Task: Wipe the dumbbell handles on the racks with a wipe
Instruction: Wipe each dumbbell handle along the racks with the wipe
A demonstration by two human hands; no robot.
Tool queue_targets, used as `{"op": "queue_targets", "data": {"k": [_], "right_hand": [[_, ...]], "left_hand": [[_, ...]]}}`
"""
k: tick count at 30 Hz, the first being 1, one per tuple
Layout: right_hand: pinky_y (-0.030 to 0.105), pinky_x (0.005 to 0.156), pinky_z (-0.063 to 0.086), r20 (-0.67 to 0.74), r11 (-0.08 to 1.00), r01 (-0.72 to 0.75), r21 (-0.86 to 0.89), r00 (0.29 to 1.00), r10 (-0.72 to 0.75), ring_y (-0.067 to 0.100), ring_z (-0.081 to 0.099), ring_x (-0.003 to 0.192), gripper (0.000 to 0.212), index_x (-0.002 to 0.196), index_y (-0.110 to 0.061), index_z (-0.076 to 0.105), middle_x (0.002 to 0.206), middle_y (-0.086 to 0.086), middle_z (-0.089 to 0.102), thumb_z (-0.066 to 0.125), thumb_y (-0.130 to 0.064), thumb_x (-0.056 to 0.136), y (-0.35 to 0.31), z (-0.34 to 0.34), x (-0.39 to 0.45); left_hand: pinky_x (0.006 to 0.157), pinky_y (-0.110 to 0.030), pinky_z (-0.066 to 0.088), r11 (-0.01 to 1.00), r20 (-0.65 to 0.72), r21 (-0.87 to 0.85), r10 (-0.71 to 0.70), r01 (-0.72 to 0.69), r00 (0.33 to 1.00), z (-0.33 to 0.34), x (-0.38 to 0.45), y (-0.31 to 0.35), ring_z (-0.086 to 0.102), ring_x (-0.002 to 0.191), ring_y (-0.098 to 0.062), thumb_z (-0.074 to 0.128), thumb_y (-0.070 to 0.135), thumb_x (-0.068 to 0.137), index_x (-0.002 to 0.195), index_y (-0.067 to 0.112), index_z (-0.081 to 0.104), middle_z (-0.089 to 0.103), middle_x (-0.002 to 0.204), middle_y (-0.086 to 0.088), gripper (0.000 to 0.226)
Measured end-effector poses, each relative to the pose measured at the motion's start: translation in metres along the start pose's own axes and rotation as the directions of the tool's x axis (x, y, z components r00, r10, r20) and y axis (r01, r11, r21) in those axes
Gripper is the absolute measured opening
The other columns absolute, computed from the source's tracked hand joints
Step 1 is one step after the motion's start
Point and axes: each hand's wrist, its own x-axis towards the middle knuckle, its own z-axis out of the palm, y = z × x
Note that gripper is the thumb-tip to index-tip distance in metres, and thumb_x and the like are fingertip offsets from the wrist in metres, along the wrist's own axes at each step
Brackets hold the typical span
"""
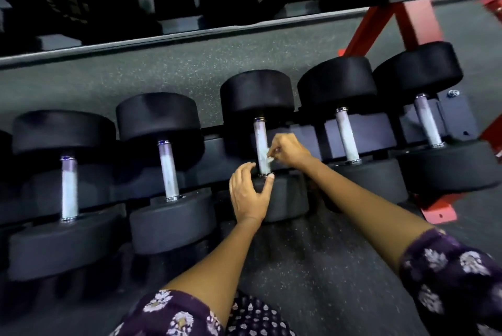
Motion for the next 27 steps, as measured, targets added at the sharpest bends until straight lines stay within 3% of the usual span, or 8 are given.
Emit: {"op": "queue_targets", "data": {"k": [3,7,11,14,16,20,25,27], "right_hand": [[0.022,0.067,0.043,-0.055,0.999,-0.033,0.035,0.998,0.035,0.025,0.064,0.087,0.015,0.087,-0.004,0.075,0.095,0.011,0.068,0.062,0.002,0.079,-0.001,0.000,-0.003],[0.015,0.066,0.038,0.148,1.000,-0.006,-0.027,0.989,0.010,0.022,0.064,0.089,0.013,0.088,0.000,0.073,0.095,0.012,0.068,0.065,0.000,0.077,-0.006,0.004,-0.014],[0.010,0.060,0.038,-0.033,0.997,-0.037,0.070,0.999,0.039,0.022,0.063,0.085,0.010,0.082,-0.001,0.075,0.092,0.012,0.068,0.070,-0.006,0.075,-0.014,0.001,-0.001],[0.028,0.072,0.048,0.126,0.999,0.046,-0.022,0.991,-0.043,0.023,0.062,0.084,0.014,0.077,0.002,0.073,0.091,0.013,0.065,0.066,-0.010,0.076,-0.019,0.012,-0.009],[0.028,0.074,0.046,0.179,0.997,0.030,-0.067,0.984,-0.017,0.023,0.061,0.085,0.011,0.080,-0.001,0.074,0.092,0.011,0.067,0.066,-0.008,0.075,-0.012,0.011,-0.012],[0.016,0.063,0.037,-0.022,0.996,-0.086,0.033,0.996,0.087,0.023,0.063,0.079,0.013,0.077,-0.001,0.070,0.086,0.012,0.070,0.063,0.004,0.069,-0.002,0.009,-0.010],[0.011,0.059,0.038,0.066,0.989,-0.067,0.130,0.996,0.059,0.012,0.054,0.070,0.022,0.087,-0.002,0.069,0.075,0.004,0.063,0.068,0.004,0.067,-0.007,0.007,-0.012],[0.008,0.055,0.033,-0.105,0.974,-0.106,0.198,0.986,0.129,0.012,0.053,0.072,0.019,0.088,-0.002,0.071,0.077,0.005,0.062,0.071,0.001,0.069,-0.010,0.003,0.001]], "left_hand": [[0.109,-0.043,0.036,1.000,0.038,0.025,-0.017,0.016,0.999,-0.001,-0.001,0.004,0.052,0.120,-0.026,0.048,0.061,0.080,0.124,0.003,0.059,0.059,0.127,-0.011,0.074],[0.101,-0.041,0.040,0.999,0.033,0.040,-0.008,0.007,0.999,-0.003,0.000,0.005,0.058,0.112,-0.029,0.049,0.061,0.079,0.115,0.003,0.063,0.063,0.120,-0.010,0.070],[0.098,-0.041,0.041,1.000,0.042,0.020,-0.023,0.022,0.999,-0.004,0.000,0.005,0.058,0.110,-0.028,0.050,0.061,0.078,0.115,0.003,0.061,0.061,0.119,-0.009,0.069],[0.100,-0.042,0.041,0.999,0.028,-0.001,-0.033,0.034,0.999,-0.003,0.001,0.007,0.056,0.115,-0.029,0.053,0.060,0.076,0.122,0.001,0.057,0.059,0.124,-0.011,0.075],[0.102,-0.042,0.039,0.999,0.028,-0.005,-0.040,0.041,0.999,-0.003,0.000,0.007,0.054,0.119,-0.029,0.053,0.061,0.076,0.126,0.000,0.054,0.057,0.129,-0.012,0.079],[0.108,-0.043,0.035,0.998,0.036,-0.005,-0.057,0.057,0.998,-0.005,-0.002,0.008,0.050,0.125,-0.029,0.053,0.063,0.074,0.132,0.000,0.050,0.053,0.135,-0.013,0.086],[0.110,-0.042,0.034,0.998,0.040,0.001,-0.066,0.067,0.997,-0.005,-0.003,0.007,0.048,0.127,-0.028,0.052,0.064,0.073,0.134,0.001,0.048,0.052,0.137,-0.012,0.088],[0.109,-0.041,0.034,0.998,0.032,0.008,-0.057,0.057,0.998,-0.004,-0.002,0.006,0.049,0.126,-0.027,0.052,0.064,0.074,0.133,0.001,0.050,0.053,0.136,-0.011,0.086]]}}
